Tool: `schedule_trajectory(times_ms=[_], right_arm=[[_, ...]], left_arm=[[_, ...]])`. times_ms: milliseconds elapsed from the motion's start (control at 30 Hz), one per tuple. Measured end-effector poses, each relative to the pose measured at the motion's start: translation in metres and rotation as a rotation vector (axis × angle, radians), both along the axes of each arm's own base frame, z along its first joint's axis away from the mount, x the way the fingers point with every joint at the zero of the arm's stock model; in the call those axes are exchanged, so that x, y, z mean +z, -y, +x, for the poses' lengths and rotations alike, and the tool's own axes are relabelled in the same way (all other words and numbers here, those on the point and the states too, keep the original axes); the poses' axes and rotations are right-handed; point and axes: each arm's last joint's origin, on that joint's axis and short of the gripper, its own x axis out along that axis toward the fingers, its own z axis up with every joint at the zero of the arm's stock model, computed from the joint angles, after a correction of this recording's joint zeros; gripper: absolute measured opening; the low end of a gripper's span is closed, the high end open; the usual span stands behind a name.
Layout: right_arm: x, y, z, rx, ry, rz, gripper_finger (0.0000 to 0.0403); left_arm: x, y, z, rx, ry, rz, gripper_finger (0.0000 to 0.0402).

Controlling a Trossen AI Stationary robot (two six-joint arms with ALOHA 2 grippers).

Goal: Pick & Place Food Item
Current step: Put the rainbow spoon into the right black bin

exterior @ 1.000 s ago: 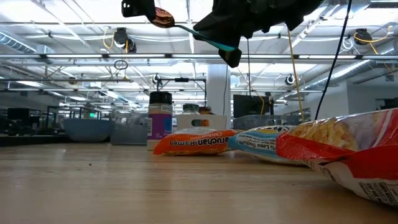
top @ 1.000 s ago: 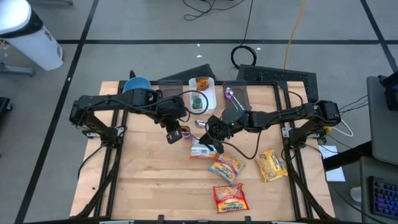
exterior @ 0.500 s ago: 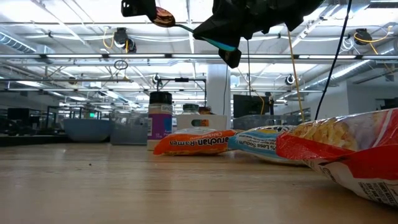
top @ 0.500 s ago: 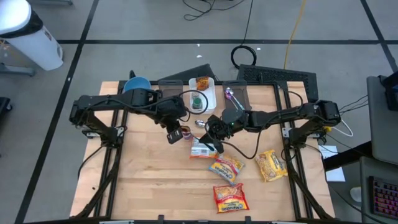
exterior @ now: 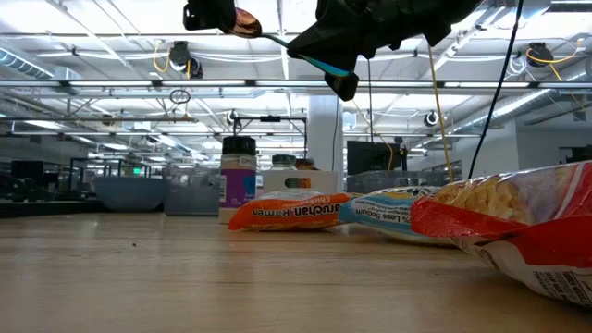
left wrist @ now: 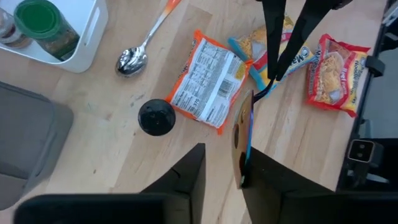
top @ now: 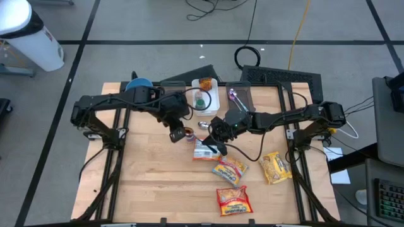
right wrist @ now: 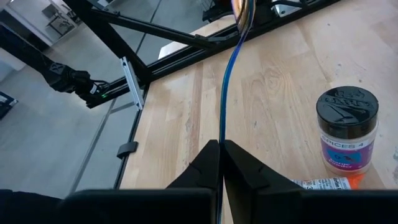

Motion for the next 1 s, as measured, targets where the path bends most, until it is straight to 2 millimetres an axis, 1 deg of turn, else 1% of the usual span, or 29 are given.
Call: schedule_trajectory(times_ms=[333, 433, 500, 600, 700, 833, 1000], right_arm=[[0.0, 0.0, 0.0, 0.009, 0.008, -0.019, 0.0], [0.0, 0.003, 0.0, 0.002, 0.009, -0.023, 0.0], [0.0, 0.005, 0.0, -0.007, 0.008, -0.024, 0.0], [0.0, 0.01, 0.0, -0.022, 0.005, -0.024, 0.0], [-0.002, 0.016, -0.001, -0.038, -0.015, -0.022, 0.0], [-0.001, 0.02, -0.002, -0.059, -0.027, 0.003, 0.0], [0.009, 0.02, -0.008, -0.068, -0.008, 0.009, 0.0]], left_arm=[[0.002, -0.009, 0.001, 0.011, 0.028, -0.113, 0.0197], [0.004, -0.011, -0.001, 0.013, 0.036, -0.135, 0.0217], [0.009, -0.013, -0.006, 0.016, 0.058, -0.138, 0.0226], [0.021, -0.014, -0.017, 0.02, 0.121, -0.13, 0.0235], [0.037, -0.015, -0.032, 0.03, 0.203, -0.112, 0.0235], [0.058, -0.015, -0.059, 0.085, 0.299, -0.023, 0.0228], [0.075, -0.011, -0.087, 0.139, 0.377, 0.103, 0.0223]])
